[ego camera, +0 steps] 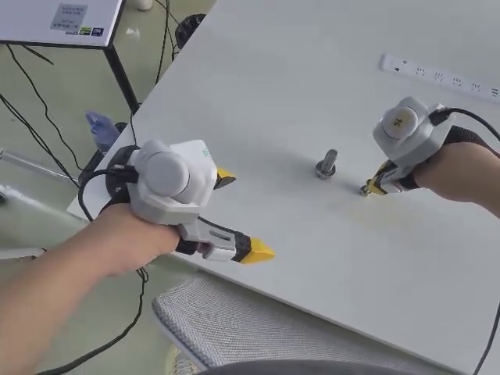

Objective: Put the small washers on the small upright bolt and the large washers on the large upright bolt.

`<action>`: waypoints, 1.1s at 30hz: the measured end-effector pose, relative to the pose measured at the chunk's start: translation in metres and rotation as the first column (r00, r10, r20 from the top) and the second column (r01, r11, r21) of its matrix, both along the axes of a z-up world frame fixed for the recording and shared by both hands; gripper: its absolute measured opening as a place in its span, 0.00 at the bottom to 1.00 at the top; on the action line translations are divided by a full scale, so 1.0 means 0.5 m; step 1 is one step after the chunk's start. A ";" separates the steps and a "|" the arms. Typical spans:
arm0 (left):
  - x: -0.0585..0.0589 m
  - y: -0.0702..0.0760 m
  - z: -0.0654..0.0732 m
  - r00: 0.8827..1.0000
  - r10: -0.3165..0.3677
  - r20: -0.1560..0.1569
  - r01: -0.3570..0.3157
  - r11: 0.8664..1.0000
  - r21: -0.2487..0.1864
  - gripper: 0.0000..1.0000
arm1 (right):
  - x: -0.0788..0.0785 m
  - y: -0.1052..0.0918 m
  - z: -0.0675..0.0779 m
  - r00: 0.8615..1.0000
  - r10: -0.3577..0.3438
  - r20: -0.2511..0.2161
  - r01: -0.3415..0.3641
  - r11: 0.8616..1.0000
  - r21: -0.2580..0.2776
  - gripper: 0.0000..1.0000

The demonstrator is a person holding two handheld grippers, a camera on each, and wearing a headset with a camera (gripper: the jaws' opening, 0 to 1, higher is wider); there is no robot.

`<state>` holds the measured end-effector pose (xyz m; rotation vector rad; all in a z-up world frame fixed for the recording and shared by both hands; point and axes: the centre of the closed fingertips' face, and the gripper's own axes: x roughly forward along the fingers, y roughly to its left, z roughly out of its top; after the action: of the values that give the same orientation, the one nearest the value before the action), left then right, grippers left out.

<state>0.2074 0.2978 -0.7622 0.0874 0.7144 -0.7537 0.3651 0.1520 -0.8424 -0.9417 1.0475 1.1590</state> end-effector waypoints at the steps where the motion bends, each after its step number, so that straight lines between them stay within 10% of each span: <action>1: 0.000 0.000 0.000 1.000 -0.001 0.000 0.001 1.000 0.000 0.82 | 0.000 -0.001 -0.003 1.000 0.000 -0.002 0.000 1.000 -0.003 0.13; 33: -0.019 0.016 -0.005 1.000 0.004 -0.015 -0.004 1.000 -0.003 0.80 | 0.002 0.007 -0.034 1.000 0.011 0.016 -0.010 1.000 -0.006 0.14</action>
<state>0.1981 0.3058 -0.7645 0.0773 0.7277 -0.7521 0.3663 0.1557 -0.8595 -0.9611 1.0349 1.1555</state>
